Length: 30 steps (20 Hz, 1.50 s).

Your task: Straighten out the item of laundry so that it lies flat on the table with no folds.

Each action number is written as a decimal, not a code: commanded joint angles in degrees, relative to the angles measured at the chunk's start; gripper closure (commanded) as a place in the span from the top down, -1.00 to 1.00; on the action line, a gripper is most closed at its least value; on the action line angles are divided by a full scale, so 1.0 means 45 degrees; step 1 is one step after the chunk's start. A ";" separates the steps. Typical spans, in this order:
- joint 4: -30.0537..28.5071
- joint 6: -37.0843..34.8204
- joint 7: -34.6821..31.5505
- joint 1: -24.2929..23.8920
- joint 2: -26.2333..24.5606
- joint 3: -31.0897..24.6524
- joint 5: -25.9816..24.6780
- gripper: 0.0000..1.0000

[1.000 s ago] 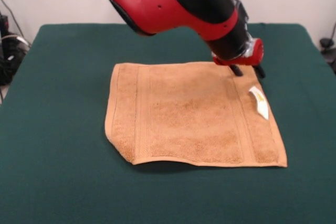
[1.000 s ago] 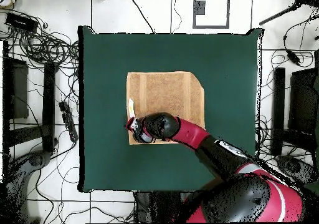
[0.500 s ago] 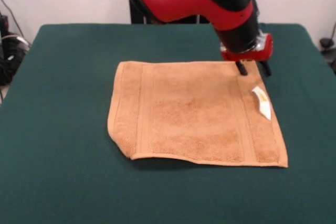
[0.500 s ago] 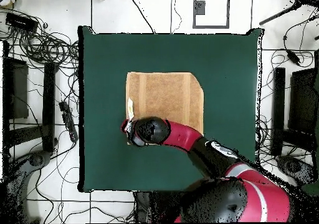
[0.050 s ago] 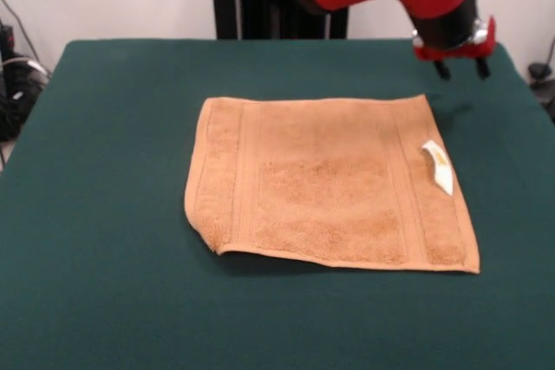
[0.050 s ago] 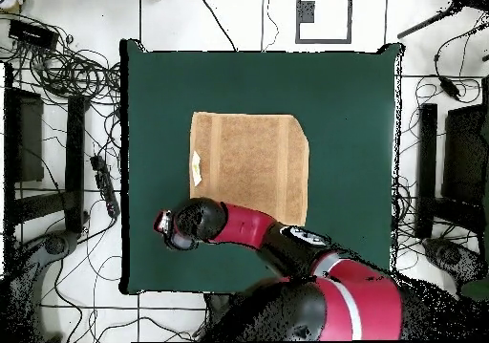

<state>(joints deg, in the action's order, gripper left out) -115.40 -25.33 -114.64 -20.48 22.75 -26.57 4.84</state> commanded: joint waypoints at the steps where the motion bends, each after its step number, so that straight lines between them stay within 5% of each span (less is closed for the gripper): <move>1: 0.0231 -0.4267 -0.2586 0.0480 0.1724 -0.0015 0.1416 1.00; 6: 0.1831 -0.6715 -0.1799 0.0741 0.2035 0.1173 0.0141 1.00; 13: 0.4516 -0.6745 -0.0979 0.1316 0.1348 0.2660 -0.2479 1.00; 30: 0.7165 -0.7479 0.0374 0.1165 0.0356 0.2789 -0.4365 1.00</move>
<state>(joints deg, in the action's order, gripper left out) -90.57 -53.46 -114.64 -16.65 29.48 -12.76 -12.55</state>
